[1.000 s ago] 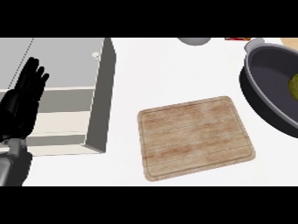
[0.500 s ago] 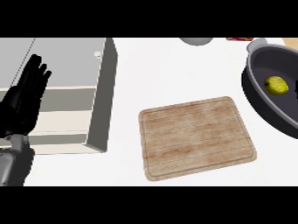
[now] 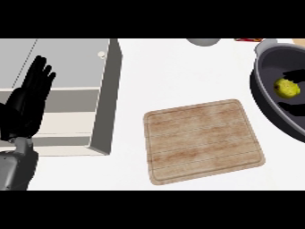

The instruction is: Pick the pear from the cutting board and place it in the pot

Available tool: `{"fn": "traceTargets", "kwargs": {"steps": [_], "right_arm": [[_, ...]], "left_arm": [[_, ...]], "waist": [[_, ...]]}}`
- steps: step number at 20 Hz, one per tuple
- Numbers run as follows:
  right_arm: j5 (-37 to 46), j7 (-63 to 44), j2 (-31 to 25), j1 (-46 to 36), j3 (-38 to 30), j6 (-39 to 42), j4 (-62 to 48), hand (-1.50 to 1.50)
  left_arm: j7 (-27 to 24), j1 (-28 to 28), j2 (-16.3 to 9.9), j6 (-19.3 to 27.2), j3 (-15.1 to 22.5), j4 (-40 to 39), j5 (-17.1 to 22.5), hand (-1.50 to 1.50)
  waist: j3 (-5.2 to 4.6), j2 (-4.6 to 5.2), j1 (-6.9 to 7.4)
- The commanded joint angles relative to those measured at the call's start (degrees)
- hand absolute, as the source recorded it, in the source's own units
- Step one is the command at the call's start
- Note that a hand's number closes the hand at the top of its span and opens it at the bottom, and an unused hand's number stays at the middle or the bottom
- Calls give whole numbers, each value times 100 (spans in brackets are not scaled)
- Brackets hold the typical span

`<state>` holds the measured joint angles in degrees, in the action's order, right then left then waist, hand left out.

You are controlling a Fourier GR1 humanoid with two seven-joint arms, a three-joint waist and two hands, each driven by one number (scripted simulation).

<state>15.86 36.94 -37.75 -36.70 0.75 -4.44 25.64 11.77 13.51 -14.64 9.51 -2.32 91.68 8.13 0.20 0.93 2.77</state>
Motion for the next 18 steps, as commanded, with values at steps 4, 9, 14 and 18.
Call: {"fn": "traceTargets", "kwargs": {"steps": [4, 9, 14, 18], "right_arm": [[-879, 881, 216, -454, -753, 1319, -682, -150], [-1393, 793, -310, -712, -1326, 2282, -1196, -150], [-1558, 911, -889, -681, -1604, 2863, -1642, -150], [-1611, 1047, -1219, -449, -1665, 3481, -1715, -150]], "left_arm": [[-4, -12, -61, -39, -81, 49, 1, 0], [-172, -354, 56, -22, -36, 122, -58, 0], [91, 188, -37, 10, -104, -101, -86, 0], [-25, -6, 55, -84, -41, -30, -36, 0]], "waist": [[11, 13, 3], [0, -11, -44], [15, 58, -27], [16, 40, -41]]}}
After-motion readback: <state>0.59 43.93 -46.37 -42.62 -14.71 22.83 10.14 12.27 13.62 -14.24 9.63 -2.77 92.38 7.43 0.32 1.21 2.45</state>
